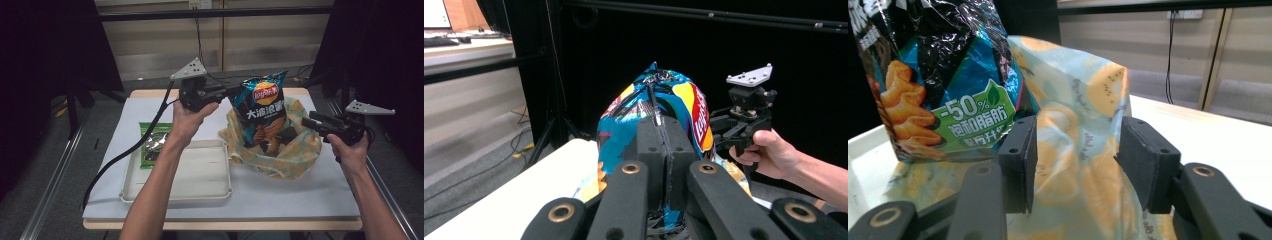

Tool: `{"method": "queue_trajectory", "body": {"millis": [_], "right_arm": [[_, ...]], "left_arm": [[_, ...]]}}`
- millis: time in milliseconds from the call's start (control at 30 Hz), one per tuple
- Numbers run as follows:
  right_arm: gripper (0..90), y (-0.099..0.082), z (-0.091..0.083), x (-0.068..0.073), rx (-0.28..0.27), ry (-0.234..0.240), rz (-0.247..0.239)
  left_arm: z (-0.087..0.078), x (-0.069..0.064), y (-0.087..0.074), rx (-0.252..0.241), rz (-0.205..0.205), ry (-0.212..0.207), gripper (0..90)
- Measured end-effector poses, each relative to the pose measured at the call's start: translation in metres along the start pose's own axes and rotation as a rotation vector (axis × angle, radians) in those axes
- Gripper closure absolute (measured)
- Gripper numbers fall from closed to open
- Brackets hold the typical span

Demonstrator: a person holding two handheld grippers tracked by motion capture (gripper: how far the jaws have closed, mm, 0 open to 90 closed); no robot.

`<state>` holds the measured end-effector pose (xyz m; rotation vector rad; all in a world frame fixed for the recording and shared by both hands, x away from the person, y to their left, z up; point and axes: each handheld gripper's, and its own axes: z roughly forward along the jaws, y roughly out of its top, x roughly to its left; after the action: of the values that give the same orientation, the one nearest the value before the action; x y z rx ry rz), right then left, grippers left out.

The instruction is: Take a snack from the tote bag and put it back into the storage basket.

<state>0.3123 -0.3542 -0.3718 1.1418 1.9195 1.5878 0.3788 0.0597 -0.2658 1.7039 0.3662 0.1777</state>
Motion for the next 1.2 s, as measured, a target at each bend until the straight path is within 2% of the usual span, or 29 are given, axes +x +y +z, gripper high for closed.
{"method": "queue_trajectory", "body": {"millis": [133,200,367,533,567,767,933,1200], "right_arm": [[45.8,0.005,-0.005,0.005,-0.019,0.009,-0.013],[45.5,0.004,-0.007,0.005,-0.019,0.002,-0.017],[42.4,0.001,-0.009,0.002,-0.021,-0.006,0.005],[39.4,0.004,-0.009,0.007,-0.031,0.010,-0.006],[38.7,0.004,-0.009,0.008,-0.028,0.018,-0.011],[36.1,0.004,-0.008,0.009,-0.031,0.025,-0.013],[35.2,0.004,-0.009,0.008,-0.028,0.025,-0.014],[33.4,0.005,-0.013,0.008,-0.039,0.024,-0.007]], "left_arm": [[-0.009,-0.001,0.005,-0.005,0.015,0.016,88.9],[-0.013,-0.003,0.008,-0.022,0.016,0.019,88.8],[-0.021,-0.004,0.014,-0.042,0.019,0.026,88.9],[-0.027,-0.004,0.018,-0.069,0.013,0.026,88.9],[-0.029,-0.004,0.019,-0.057,0.028,0.029,88.9],[-0.041,-0.004,0.019,-0.049,0.038,0.047,88.9],[-0.051,-0.001,0.016,-0.069,0.026,0.052,88.9],[-0.076,0.004,0.011,-0.069,0.023,0.082,88.9]]}}
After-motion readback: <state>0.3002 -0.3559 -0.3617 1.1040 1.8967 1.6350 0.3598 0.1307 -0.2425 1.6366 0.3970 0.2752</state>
